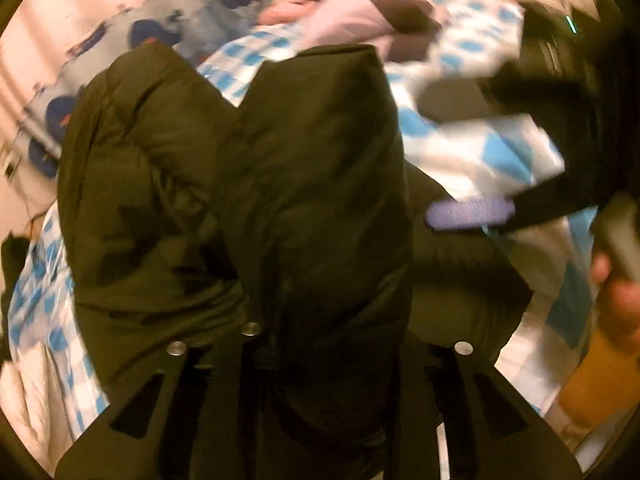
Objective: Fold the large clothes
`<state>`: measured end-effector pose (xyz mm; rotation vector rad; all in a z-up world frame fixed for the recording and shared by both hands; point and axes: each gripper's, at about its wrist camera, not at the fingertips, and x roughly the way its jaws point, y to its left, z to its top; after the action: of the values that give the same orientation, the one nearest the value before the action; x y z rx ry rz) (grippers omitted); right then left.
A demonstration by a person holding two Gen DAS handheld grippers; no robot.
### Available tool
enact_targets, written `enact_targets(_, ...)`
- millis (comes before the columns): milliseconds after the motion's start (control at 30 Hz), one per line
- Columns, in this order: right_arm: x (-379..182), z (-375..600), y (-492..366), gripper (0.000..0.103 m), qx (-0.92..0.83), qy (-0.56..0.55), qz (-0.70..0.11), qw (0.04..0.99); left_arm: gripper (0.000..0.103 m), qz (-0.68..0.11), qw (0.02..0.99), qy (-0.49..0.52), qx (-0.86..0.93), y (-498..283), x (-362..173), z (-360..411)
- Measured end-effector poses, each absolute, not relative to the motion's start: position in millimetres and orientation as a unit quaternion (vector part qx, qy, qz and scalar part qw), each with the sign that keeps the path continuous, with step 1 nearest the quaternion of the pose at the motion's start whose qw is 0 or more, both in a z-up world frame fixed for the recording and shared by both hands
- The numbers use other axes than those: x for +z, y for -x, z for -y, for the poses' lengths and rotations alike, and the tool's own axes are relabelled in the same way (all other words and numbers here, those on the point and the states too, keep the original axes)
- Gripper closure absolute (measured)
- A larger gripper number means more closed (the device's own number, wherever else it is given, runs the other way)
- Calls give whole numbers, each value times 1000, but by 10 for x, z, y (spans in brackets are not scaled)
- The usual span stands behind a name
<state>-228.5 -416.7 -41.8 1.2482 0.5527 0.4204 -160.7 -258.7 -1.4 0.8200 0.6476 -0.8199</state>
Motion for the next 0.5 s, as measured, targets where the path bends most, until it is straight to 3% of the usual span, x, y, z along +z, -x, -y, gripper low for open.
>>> enact_targets(100,-403,4267,2287,7,186,-571,-259,756,64,-290,779,-413,-373,1723,-136,2650)
enact_targets(167,-294,4301,2315,7,166,-550,-259,776,60,-268,773,-453,-354,1817,-220,2669)
enact_targets(333,372,4377,2145,7,157,-471,-205,843,56,-237,763,-502,-331,1970,-297,2635)
enact_targets(433,763,4093,1625,7,177,-370,-292,864,55,-229,762,-510,-326,2060,-269,2610)
enact_targets(500,819,3798,1242,7,143,-255,-391,873,54,-224,761,-511,-331,2147,-223,2617)
